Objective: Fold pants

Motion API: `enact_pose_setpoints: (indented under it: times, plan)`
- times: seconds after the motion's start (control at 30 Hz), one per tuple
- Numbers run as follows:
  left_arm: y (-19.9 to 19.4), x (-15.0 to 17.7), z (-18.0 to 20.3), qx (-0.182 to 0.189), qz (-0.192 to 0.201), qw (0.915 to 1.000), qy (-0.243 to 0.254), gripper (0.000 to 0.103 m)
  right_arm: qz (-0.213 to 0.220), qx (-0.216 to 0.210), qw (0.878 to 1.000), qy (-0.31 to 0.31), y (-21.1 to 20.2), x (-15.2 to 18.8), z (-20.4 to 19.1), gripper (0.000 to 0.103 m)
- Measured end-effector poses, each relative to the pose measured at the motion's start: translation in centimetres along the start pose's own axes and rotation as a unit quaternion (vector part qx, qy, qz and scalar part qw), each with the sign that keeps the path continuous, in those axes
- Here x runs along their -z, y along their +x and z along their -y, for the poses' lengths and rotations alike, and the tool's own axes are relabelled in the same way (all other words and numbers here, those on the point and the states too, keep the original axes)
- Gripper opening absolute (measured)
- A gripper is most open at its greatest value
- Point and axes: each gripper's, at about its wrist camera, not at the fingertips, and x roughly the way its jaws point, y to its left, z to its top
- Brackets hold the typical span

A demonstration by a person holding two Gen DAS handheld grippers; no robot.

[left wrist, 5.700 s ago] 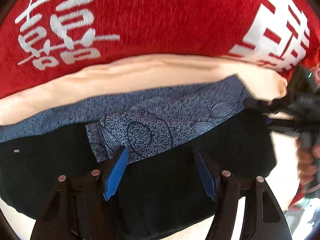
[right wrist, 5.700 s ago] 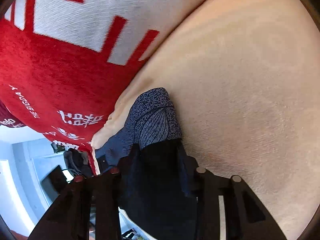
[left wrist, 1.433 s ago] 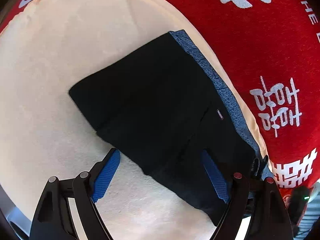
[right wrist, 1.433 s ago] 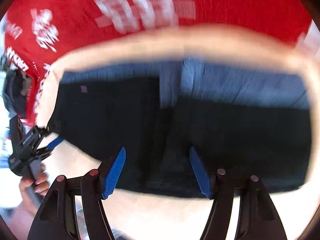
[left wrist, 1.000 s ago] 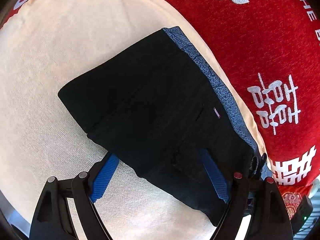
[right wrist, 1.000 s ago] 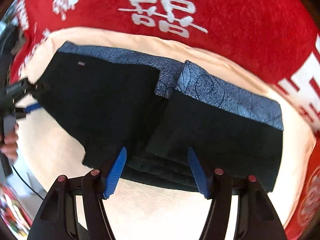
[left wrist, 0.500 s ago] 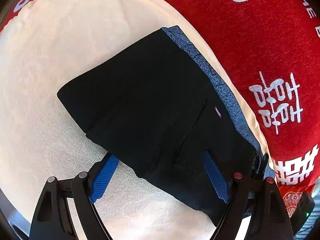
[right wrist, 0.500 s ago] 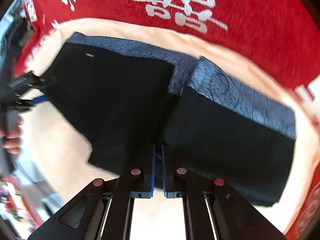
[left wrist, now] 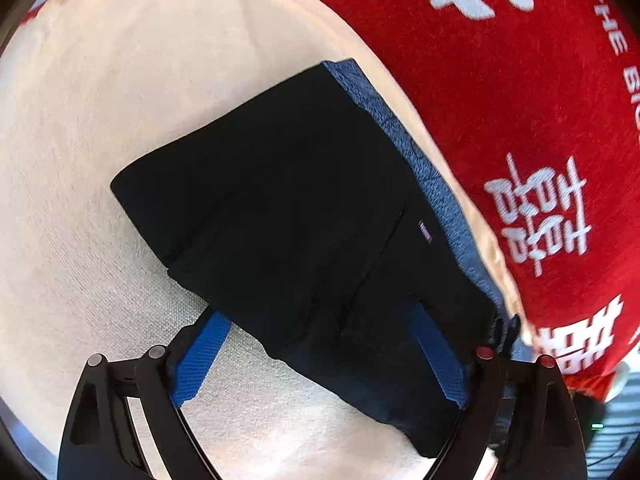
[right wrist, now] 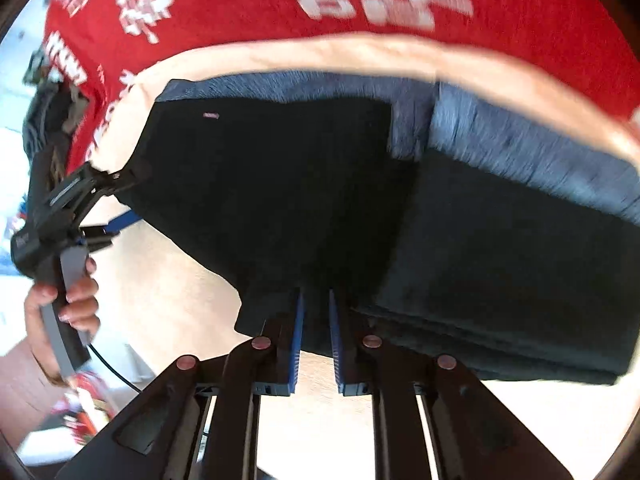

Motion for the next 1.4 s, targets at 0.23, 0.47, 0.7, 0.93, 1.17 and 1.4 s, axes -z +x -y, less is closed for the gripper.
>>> enact_pose_setpoints:
  times: [0.23,0.47,0.7,0.93,1.17,1.4]
  plan:
    - [-0.8,-0.7,-2.3,0.109,0.022,0.9917,-0.065,0.091,0.007,-0.049,0.997,0.06,0.2,1.4,1.4,0.015]
    - [0.6,-2.0,-2.7,0.119,0.024,0.9904,-0.066,0.091,0.007,-0.044,0.998,0.046,1.1,1.5,0.5,0.015]
    - [0.6,-2.4,1.6,-0.048,0.045,0.9973,0.031,0.031,-0.007,-0.036,0.999,0.036,-0.7,-0.2,-1.6,0.032]
    - [-0.4,1.8,8.5,-0.181,0.125,0.9396,0.262,0.031,-0.008,-0.064,0.998,0.001,-4.6,-8.1,-7.8,0.081]
    - [0.0,3.7,9.7,-0.222,0.145,0.9039,0.336,0.031,-0.104,-0.068,0.988,-0.094,-0.4,-17.4,-18.9,0.085]
    - [0.7,4.5,10.9,-0.241,0.154,0.888,0.36,0.031,-0.201,0.008,0.967,-0.159,7.3,-20.3,-27.8,0.086]
